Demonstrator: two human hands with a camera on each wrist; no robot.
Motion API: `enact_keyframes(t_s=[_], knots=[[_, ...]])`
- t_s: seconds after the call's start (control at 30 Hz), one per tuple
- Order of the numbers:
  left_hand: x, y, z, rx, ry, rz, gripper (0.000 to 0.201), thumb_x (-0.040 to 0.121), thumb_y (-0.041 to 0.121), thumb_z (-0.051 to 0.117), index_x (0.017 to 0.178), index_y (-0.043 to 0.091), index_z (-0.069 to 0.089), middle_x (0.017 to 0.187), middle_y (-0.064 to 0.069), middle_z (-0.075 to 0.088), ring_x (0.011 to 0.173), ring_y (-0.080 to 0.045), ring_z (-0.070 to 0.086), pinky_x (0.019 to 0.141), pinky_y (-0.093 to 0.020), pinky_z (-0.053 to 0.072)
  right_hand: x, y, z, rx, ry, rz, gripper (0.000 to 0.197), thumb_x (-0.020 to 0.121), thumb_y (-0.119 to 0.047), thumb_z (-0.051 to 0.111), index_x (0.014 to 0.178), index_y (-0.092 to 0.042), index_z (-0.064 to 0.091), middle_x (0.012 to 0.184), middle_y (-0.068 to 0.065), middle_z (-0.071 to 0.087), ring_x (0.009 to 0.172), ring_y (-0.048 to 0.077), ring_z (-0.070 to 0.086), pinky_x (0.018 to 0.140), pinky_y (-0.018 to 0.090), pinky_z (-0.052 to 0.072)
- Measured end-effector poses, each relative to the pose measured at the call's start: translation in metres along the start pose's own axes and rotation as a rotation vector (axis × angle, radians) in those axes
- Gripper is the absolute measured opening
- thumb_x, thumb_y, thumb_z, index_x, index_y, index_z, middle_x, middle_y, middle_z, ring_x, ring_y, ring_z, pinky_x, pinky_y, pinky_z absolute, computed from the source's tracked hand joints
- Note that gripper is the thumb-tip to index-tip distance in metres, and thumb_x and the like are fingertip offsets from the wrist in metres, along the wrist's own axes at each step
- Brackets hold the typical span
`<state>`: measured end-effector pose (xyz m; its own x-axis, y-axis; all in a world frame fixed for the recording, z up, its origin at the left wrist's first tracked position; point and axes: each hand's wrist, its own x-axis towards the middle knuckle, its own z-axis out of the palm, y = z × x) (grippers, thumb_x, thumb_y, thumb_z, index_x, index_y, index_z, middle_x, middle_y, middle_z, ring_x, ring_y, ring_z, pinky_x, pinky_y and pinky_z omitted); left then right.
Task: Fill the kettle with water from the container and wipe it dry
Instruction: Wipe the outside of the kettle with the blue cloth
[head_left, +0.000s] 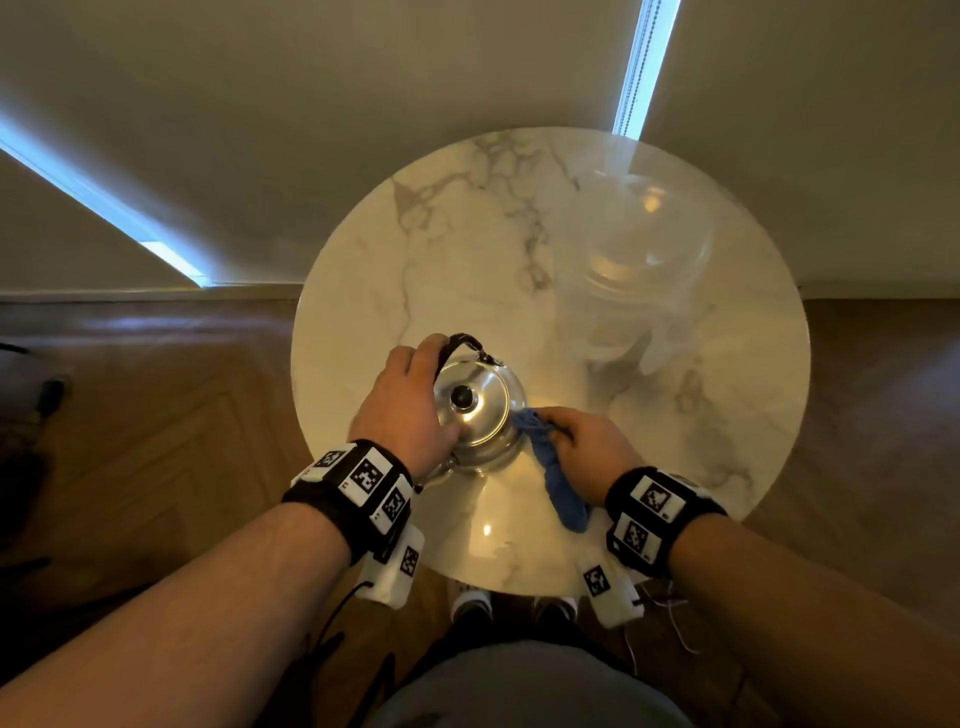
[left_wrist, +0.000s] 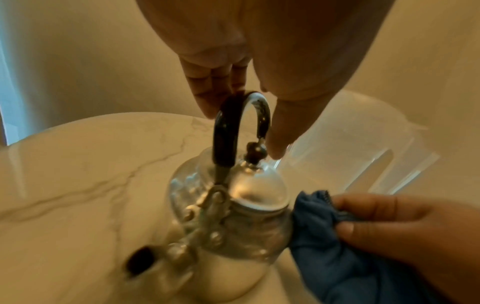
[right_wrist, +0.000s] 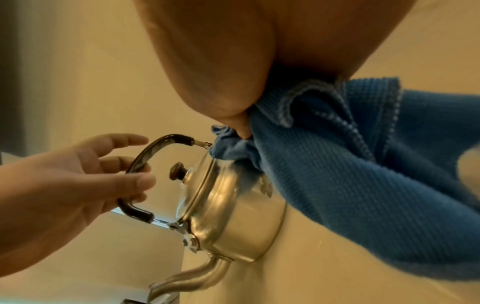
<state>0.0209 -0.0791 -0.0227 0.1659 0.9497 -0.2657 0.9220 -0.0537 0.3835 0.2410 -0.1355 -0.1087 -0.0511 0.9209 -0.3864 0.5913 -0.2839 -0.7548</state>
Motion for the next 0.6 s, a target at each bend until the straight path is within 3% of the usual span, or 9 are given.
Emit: enact_keyframes(t_s=[0.1,0.17,0.27,0.37,0.47,0.6], knots=[[0.005,0.022,-0.009,-0.027,-0.011,-0.012,0.066,0.087,0.025,0.074,0.146,0.025,0.044,0.132,-0.005,0.056,0.113,-0.026,0.063,0.092,-0.037,0.053,-0.007,0.003,-0.009,0.032,-0.027,-0.008,0.039,0.104,-0.016,0.051,0.142,-0.021,0.06,0.132,0.004,0.068,0.122,0.023,0.062,0.094,0.022,0.041],[0.013,0.035,-0.013,-0.019,-0.011,-0.056,0.047,0.09,0.026,0.07,0.135,0.02,0.059,0.122,-0.005,0.066,0.108,-0.026,0.066,0.09,-0.036,0.054,-0.01,0.004,-0.017,0.073,-0.041,-0.041,0.034,0.104,-0.019,0.053,0.136,-0.019,0.063,0.123,0.004,0.072,0.115,0.021,0.066,0.095,0.024,0.044],[0.023,0.048,-0.02,-0.034,-0.061,-0.159,0.033,0.087,0.021,0.07,0.119,0.017,0.068,0.11,-0.006,0.072,0.098,-0.026,0.067,0.082,-0.034,0.054,-0.015,0.002,-0.031,0.086,-0.066,-0.05,0.019,0.099,-0.028,0.061,0.116,-0.026,0.069,0.097,-0.004,0.075,0.087,0.005,0.067,0.08,0.026,0.047],[0.028,0.05,-0.03,-0.013,-0.127,-0.179,0.033,0.081,0.02,0.077,0.114,0.017,0.07,0.104,-0.003,0.072,0.091,-0.022,0.067,0.078,-0.034,0.058,-0.017,-0.004,-0.046,0.125,-0.098,-0.011,0.021,0.089,-0.031,0.071,0.108,-0.024,0.068,0.092,-0.001,0.075,0.084,0.009,0.068,0.074,0.026,0.05],[0.03,0.043,-0.038,0.057,-0.176,-0.12,0.032,0.077,0.019,0.079,0.108,0.024,0.073,0.098,0.002,0.073,0.089,-0.019,0.069,0.079,-0.038,0.062,-0.017,-0.008,-0.057,0.127,-0.113,-0.021,0.027,0.086,-0.025,0.072,0.112,-0.021,0.064,0.096,0.003,0.073,0.088,0.017,0.069,0.08,0.034,0.055],[0.031,0.038,-0.05,0.211,-0.27,0.079,0.026,0.078,0.018,0.075,0.101,0.03,0.073,0.093,0.009,0.068,0.092,-0.017,0.065,0.075,-0.031,0.052,-0.017,-0.009,-0.063,0.17,-0.083,-0.011,0.023,0.088,-0.012,0.062,0.11,-0.021,0.06,0.091,0.008,0.07,0.082,0.023,0.067,0.07,0.032,0.051]])
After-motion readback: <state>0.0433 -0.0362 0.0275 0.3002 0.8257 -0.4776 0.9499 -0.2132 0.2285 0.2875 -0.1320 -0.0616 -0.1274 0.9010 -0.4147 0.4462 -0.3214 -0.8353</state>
